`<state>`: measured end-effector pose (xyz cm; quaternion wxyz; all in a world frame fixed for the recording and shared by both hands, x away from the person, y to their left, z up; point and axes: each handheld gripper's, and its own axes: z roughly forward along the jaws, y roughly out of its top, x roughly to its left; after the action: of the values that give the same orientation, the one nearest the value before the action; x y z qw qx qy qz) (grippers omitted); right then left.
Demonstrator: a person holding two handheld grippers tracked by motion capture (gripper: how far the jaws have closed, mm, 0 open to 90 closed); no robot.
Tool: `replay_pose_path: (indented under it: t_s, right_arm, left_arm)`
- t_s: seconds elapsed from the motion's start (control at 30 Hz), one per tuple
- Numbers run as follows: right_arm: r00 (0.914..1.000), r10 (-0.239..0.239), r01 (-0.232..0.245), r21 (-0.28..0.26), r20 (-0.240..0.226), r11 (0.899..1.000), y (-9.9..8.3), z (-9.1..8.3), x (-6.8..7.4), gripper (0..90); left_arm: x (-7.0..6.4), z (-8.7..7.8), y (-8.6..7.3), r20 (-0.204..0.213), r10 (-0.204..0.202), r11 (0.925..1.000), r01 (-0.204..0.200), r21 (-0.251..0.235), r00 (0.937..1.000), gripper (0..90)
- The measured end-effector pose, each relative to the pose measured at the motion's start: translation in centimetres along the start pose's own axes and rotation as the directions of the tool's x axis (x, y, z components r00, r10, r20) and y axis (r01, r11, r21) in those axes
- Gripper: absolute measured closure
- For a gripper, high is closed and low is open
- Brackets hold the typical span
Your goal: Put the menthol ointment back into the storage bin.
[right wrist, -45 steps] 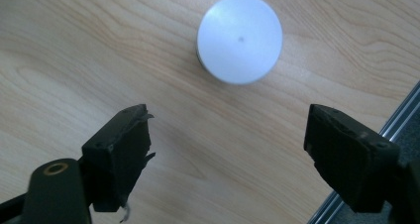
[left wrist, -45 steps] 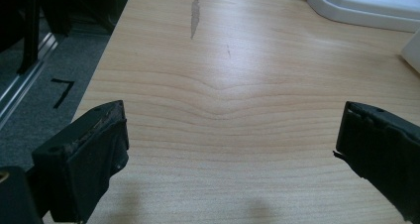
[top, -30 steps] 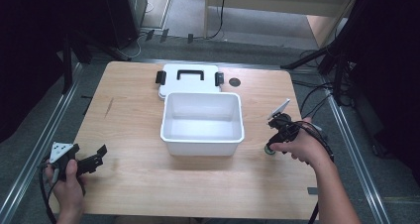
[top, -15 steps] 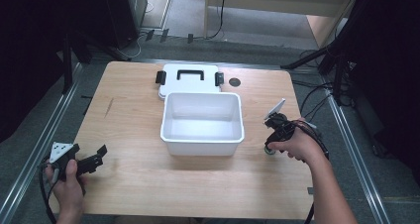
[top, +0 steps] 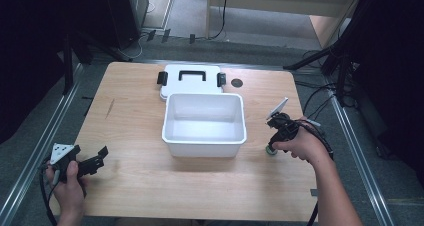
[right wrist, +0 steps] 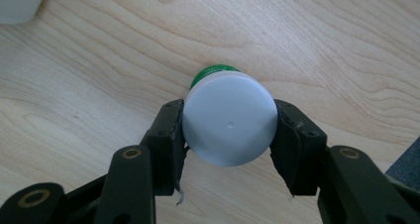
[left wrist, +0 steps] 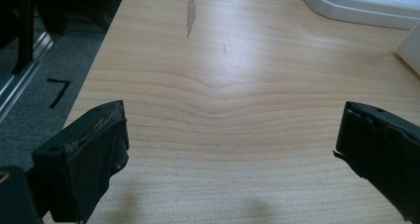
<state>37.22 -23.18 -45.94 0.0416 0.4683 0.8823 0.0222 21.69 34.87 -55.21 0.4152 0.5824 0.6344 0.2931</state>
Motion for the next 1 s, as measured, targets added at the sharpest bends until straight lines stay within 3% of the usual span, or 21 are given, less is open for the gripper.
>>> replay_pose_path:
  t_s: [0.23, 1.0]
  right_arm:
    - [0.9994, -0.027, 0.027, -0.002, -0.022, 1.000, 0.4, -1.4, 0.2, 51.3]
    - [0.9965, -0.078, 0.077, -0.011, -0.030, 0.997, 3.2, -6.8, 1.4, 51.4]
  left_arm:
    - [0.0, 0.0, 0.0, 0.001, 0.001, 1.0000, -0.001, 0.000, 1.0000, 0.3]
    - [0.0, 0.0, 0.0, 0.002, 0.001, 1.0000, -0.001, 0.001, 1.0000, 0.3]
